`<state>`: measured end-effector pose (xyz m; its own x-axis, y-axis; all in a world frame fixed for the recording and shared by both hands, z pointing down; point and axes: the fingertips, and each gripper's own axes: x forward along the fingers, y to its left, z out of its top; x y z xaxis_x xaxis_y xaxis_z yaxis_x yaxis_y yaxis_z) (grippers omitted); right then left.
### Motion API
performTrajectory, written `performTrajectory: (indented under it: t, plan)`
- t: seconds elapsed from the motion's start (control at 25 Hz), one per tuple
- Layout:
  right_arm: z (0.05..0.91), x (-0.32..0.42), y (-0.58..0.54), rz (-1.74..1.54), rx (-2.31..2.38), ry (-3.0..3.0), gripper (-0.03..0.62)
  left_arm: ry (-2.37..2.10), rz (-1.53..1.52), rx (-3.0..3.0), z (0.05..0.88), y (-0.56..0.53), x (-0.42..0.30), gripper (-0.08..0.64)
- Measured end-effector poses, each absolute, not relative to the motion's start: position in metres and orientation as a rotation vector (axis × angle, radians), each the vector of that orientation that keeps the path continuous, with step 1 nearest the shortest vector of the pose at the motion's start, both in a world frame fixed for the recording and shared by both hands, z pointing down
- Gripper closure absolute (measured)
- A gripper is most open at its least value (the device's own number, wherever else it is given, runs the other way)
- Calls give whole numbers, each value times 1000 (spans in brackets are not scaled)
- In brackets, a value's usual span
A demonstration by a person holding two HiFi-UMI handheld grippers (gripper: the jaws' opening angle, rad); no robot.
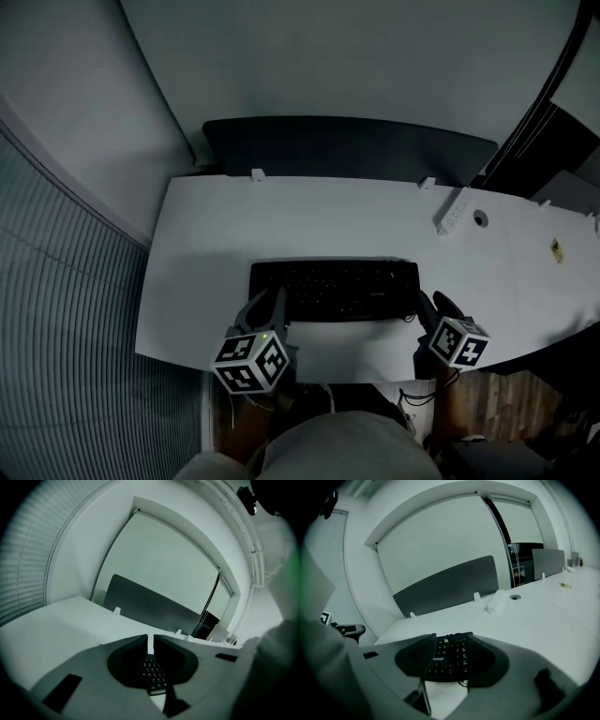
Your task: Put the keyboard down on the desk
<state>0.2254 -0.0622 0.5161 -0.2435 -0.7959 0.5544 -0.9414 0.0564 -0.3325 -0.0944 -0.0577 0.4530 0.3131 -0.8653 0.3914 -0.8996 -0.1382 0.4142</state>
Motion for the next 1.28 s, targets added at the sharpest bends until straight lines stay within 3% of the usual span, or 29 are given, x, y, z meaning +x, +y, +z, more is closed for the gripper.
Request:
performTrajectory:
  t: [0.16, 0.48, 0.64, 1.28]
  plan:
    - [482, 208, -51, 905, 1876, -2184, 387, -1557, 78, 2031, 442, -48, -98, 543]
    - [447, 165, -29, 649, 1819, -2259, 396, -1545, 50, 2078, 435, -26, -88, 546]
    - [444, 162, -24, 662, 1825, -2279, 436, -1541, 29, 2061, 437, -12, -89, 546]
    - [410, 215, -18, 659, 1801, -2431, 546, -1721, 103, 2051, 406, 14, -36, 546]
